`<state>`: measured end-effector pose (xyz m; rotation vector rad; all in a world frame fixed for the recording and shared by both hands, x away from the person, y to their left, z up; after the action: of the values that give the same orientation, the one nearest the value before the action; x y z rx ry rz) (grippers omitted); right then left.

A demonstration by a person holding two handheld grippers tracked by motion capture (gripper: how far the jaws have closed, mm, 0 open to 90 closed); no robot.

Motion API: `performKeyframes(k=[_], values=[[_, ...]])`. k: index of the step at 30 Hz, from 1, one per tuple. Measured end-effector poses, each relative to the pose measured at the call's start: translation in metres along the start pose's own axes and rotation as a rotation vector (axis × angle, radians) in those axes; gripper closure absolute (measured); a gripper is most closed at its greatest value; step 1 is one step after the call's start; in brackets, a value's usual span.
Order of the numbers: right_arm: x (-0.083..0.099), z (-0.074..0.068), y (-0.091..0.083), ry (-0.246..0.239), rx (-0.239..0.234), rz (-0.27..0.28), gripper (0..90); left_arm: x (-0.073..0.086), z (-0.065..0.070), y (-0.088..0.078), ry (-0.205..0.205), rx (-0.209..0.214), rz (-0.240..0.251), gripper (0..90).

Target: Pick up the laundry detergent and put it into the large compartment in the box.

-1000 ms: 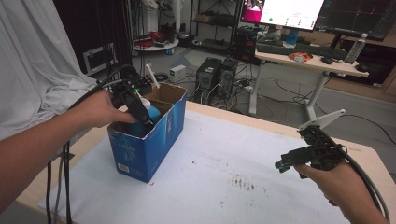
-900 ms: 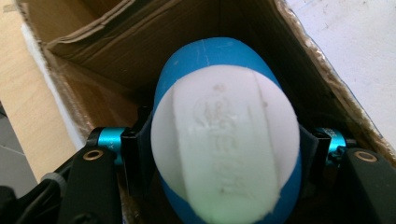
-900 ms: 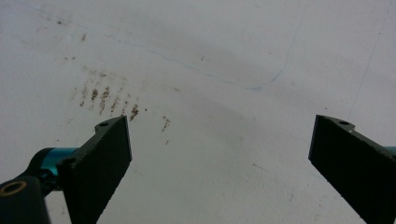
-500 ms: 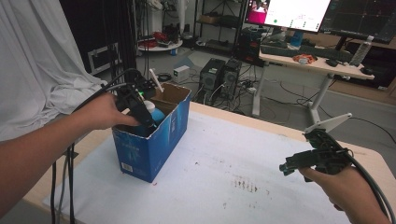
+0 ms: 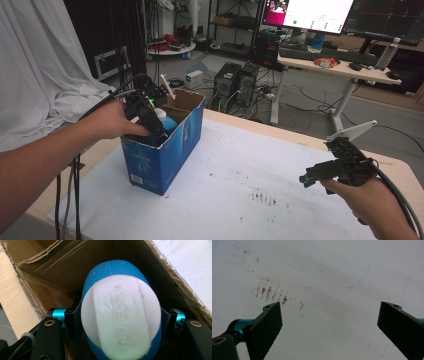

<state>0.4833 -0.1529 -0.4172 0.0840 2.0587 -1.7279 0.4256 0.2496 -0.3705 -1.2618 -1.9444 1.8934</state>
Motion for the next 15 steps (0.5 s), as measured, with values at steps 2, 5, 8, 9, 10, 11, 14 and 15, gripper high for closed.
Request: performKeyframes(k=[2, 5, 8, 9, 10, 11, 14, 15], values=[[0.0001, 0.0000, 0.0002, 0.001, 0.000, 0.000, 5.0, 0.0001, 0.0001, -0.0001, -0.006, 0.001, -0.005, 36.5], [0.0005, -0.0001, 0.0009, 0.006, -0.001, -0.004, 5.0, 0.0001, 0.0003, -0.0003, -0.008, 0.001, -0.014, 36.2], [0.0007, 0.0005, 0.0017, 0.006, 0.000, -0.008, 5.0, -0.0004, 0.0007, -0.0006, -0.004, 0.003, -0.024, 35.8], [0.0005, 0.0009, 0.0019, 0.004, -0.001, -0.006, 5.0, -0.0006, 0.0003, -0.0015, -0.002, 0.001, -0.023, 35.4], [0.0005, 0.0012, 0.0017, 0.008, -0.001, -0.007, 5.0, -0.0021, -0.0024, -0.0058, -0.008, -0.007, -0.012, 32.9], [0.0005, 0.0012, 0.0017, 0.008, -0.001, -0.007, 5.0, -0.0021, -0.0024, -0.0058, -0.008, -0.007, -0.012, 31.5], [0.0001, 0.0012, 0.0020, 0.007, -0.004, -0.005, 5.0, -0.0037, -0.0033, -0.0095, -0.011, -0.005, -0.010, 31.2], [0.0001, 0.0012, 0.0023, 0.004, -0.002, -0.005, 5.0, -0.0043, -0.0028, -0.0099, -0.006, -0.001, -0.012, 31.2]])
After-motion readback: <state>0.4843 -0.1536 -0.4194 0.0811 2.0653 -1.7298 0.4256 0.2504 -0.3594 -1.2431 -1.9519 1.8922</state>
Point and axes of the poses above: each handheld gripper's, and its own axes: y roughly forward along the jaws, x roughly out of its underside, z roughly to its right, the point moved 9 cm from there along y, roughly forward along the jaws, and after that the axes turned 9 degrees about y, right-handed, at the moved point
